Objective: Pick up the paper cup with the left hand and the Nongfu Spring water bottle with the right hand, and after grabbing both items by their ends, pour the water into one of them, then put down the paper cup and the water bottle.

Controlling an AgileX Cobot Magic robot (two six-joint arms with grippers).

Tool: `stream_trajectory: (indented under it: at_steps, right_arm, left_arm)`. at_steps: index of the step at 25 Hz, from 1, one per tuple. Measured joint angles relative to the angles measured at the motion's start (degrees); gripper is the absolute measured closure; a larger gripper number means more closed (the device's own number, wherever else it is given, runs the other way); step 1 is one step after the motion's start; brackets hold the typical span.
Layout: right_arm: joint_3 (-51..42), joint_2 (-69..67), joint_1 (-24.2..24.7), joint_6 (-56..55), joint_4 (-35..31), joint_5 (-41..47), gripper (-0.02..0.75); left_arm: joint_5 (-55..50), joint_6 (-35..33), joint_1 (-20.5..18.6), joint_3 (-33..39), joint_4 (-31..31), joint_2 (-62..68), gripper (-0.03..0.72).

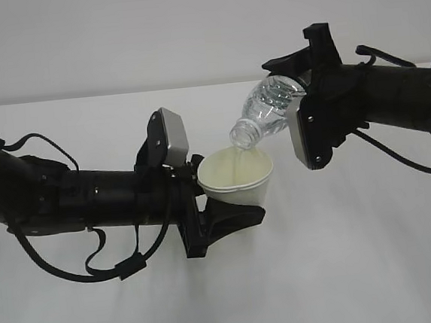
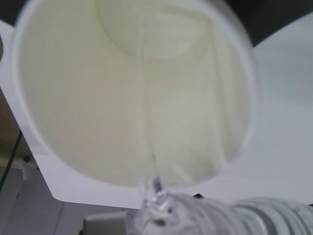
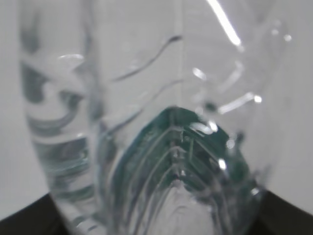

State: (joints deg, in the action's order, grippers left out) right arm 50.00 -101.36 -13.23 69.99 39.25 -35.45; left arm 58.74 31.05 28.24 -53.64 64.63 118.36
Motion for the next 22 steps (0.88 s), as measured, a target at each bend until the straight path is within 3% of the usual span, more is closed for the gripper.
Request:
stream_trajectory:
  at_steps: [22]
  right_arm:
    - [0.09,0.84,0.00,0.09,0.00,-0.60,0.272]
  left_arm:
    - [0.00,0.00,0.00,0.00,0.00,0.00,0.218]
